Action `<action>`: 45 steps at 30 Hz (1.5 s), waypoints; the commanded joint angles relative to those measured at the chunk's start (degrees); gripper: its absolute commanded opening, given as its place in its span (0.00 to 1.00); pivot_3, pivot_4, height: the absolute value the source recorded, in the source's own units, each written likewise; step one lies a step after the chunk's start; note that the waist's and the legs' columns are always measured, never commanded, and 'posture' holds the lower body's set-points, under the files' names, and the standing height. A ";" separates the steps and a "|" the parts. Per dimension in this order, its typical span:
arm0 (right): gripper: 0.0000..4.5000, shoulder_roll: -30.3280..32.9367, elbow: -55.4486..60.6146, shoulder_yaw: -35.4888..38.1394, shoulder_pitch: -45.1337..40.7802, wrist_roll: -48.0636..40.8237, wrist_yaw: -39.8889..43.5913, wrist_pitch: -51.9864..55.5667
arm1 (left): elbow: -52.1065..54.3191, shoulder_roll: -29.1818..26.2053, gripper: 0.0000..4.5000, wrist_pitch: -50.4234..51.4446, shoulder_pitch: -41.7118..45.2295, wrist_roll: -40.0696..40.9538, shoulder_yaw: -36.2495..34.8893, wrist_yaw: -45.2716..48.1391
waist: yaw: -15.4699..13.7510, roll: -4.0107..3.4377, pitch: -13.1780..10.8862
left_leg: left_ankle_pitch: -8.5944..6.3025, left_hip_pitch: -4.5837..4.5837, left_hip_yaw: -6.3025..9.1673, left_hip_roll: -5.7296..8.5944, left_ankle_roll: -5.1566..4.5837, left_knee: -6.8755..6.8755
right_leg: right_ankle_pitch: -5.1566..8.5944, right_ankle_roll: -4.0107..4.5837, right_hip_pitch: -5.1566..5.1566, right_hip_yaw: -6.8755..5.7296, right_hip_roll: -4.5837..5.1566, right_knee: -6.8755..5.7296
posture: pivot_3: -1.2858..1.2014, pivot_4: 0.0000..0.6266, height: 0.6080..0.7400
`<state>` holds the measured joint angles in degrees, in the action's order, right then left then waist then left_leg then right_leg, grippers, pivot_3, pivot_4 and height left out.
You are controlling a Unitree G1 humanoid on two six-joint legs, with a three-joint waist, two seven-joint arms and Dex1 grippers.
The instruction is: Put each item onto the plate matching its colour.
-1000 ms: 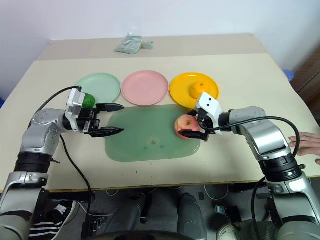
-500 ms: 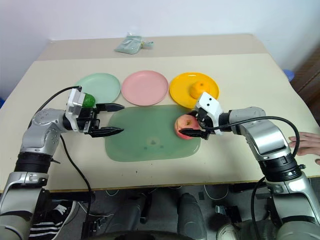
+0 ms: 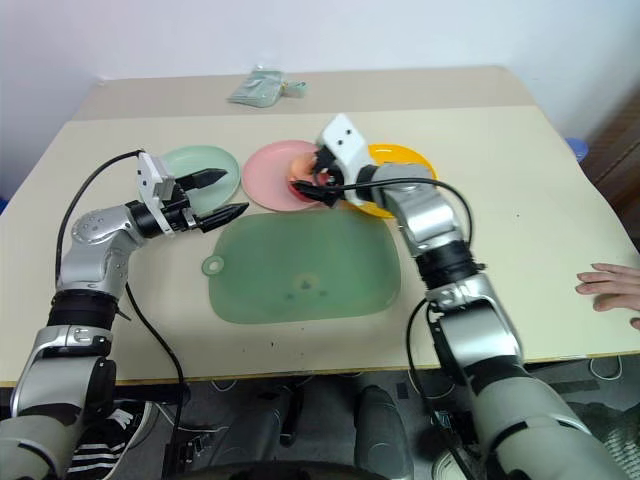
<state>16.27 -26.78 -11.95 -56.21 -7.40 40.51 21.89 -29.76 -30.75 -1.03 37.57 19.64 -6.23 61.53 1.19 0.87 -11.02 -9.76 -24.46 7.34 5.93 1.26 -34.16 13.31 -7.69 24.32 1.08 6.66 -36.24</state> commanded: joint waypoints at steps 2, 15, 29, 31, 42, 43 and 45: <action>0.74 -7.32 -17.47 1.71 -10.93 3.48 -6.64 -12.84 | 1.86 -0.82 1.00 -2.37 -1.48 -0.73 -1.58 -2.27 | 0.42 -0.01 0.00 | 0.03 0.00 0.01 0.01 0.04 0.00 | -0.02 0.02 0.03 0.01 0.00 -0.05 | 0.52 0.24 1.00; 0.99 -10.27 -35.27 6.68 -16.42 4.06 -6.36 -23.74 | 5.48 -1.02 1.00 -1.75 -4.20 1.44 -1.70 0.37 | 2.00 -0.02 -0.01 | 0.09 0.01 0.20 0.02 0.15 0.18 | 0.00 0.06 0.12 0.01 -0.12 -0.16 | 0.52 0.24 1.00; 0.99 7.76 24.20 9.71 15.79 -10.26 14.91 -4.84 | 16.84 -4.73 1.00 12.33 -3.77 12.76 -1.81 12.15 | 2.38 -0.05 -0.02 | 0.08 0.02 0.22 0.00 0.14 0.12 | 0.01 0.05 0.07 -0.01 -0.11 -0.19 | 0.52 0.24 1.00; 0.99 10.02 29.57 9.84 18.98 -12.45 16.50 -2.16 | 15.48 -5.37 1.00 12.15 -3.06 12.77 -1.90 14.09 | 2.52 -0.05 -0.02 | 0.08 0.02 0.21 -0.03 0.13 0.10 | 0.01 0.05 0.07 -0.01 -0.11 -0.20 | 0.52 0.24 1.00; 0.99 23.15 48.82 16.12 38.69 -18.82 18.76 1.47 | 12.00 -6.54 1.00 13.00 -1.50 11.67 -0.25 19.89 | 1.07 -0.02 -0.01 | 0.04 0.03 0.10 -0.10 0.07 -0.03 | 0.02 0.04 -0.11 -0.02 -0.04 0.00 | 0.52 0.24 1.00; 0.99 23.35 48.67 16.12 38.97 -18.81 18.40 1.66 | 11.46 -6.30 1.00 12.74 -1.27 11.47 -0.05 20.22 | 1.00 -0.02 -0.01 | 0.04 0.03 0.10 -0.10 0.07 -0.03 | 0.02 0.04 -0.11 -0.02 -0.03 0.01 | 0.52 0.24 1.00; 0.99 23.39 48.81 16.15 39.16 -18.71 17.48 1.60 | 10.15 -5.89 1.00 12.10 -0.65 10.93 0.39 20.97 | 0.83 -0.02 -0.01 | 0.04 0.03 0.10 -0.10 0.07 -0.02 | 0.02 0.04 -0.11 -0.03 -0.02 0.03 | 0.52 0.24 1.00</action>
<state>39.28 20.16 2.95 -16.85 -25.86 58.76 24.49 -19.44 -36.46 12.04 35.33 30.86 -5.65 81.73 2.01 0.85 -11.03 -9.73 -24.44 7.44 5.83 1.33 -34.18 13.33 -7.64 24.21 1.05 6.63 -36.21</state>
